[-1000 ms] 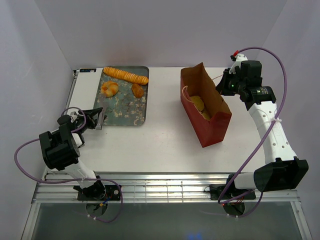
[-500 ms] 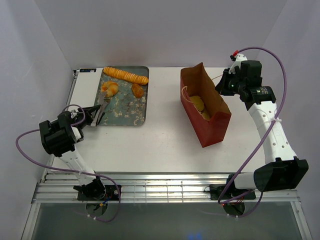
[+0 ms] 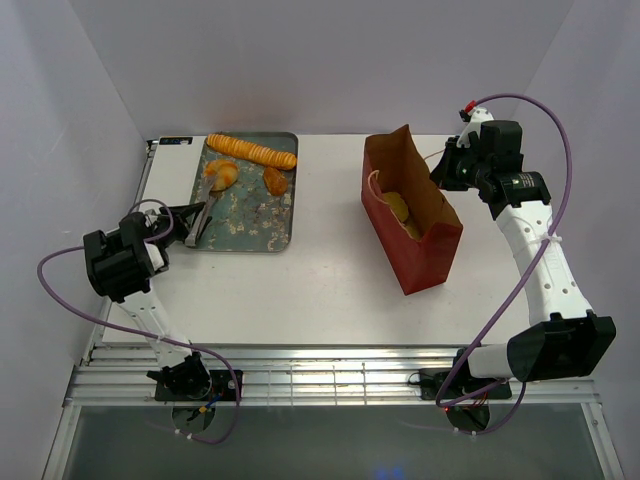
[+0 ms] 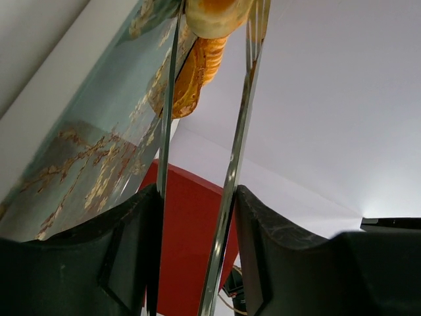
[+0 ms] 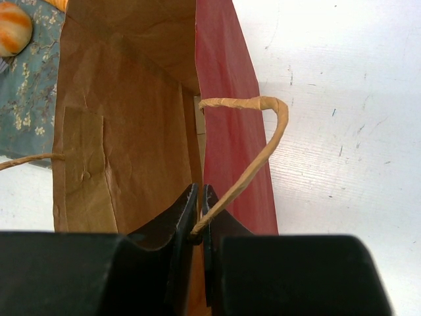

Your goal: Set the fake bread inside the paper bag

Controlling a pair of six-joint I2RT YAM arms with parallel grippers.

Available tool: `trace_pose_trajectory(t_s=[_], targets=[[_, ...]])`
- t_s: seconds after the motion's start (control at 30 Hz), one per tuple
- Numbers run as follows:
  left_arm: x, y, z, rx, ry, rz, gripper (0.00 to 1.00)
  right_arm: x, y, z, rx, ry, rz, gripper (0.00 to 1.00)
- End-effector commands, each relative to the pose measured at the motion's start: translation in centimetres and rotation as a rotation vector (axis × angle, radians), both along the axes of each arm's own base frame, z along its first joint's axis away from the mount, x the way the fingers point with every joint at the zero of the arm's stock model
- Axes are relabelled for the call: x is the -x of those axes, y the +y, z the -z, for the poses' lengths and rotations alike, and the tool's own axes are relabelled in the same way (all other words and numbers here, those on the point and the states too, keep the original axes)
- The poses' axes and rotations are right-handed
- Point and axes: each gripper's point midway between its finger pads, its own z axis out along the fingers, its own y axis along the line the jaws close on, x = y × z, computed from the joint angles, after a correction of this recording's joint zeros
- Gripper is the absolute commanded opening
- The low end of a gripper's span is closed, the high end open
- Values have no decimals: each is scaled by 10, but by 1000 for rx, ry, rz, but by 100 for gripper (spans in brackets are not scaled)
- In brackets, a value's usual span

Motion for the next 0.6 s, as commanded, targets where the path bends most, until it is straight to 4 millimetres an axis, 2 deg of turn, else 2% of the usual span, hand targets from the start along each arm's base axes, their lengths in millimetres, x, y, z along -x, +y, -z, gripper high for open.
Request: trace_pose_trajectory(t_s=[0.0,0.03,0.13,0.17,0.2,0.37,0.5,0.57], targets=[[-11,-2,-8,-33,-39,11,57,-9,1,-13,1,-57,-1,13],[-14,-1,-9,-39,-45,9,55,-9,1,-14,1,-60,-1,13],[-16,-4,-10,-40,-48,18,38,-10,1,-16,2,-61,0,13],[-17,-5,-12,-41,-51,21,30,-10,1,-17,1,-62,-1,13],[-16,-6,-12,-42,-52,24,27,-10,0,-18,2,-64,-1,13],[-10,-10,-19,-54,-66,38,15,-10,1,-18,2,-62,-2,13],[-2,-14,-34,-69,-98,54,8,-9,0,-19,10,-66,-1,13],[1,-16,-51,-91,-138,61,4,-9,0,-21,11,-68,-2,13]])
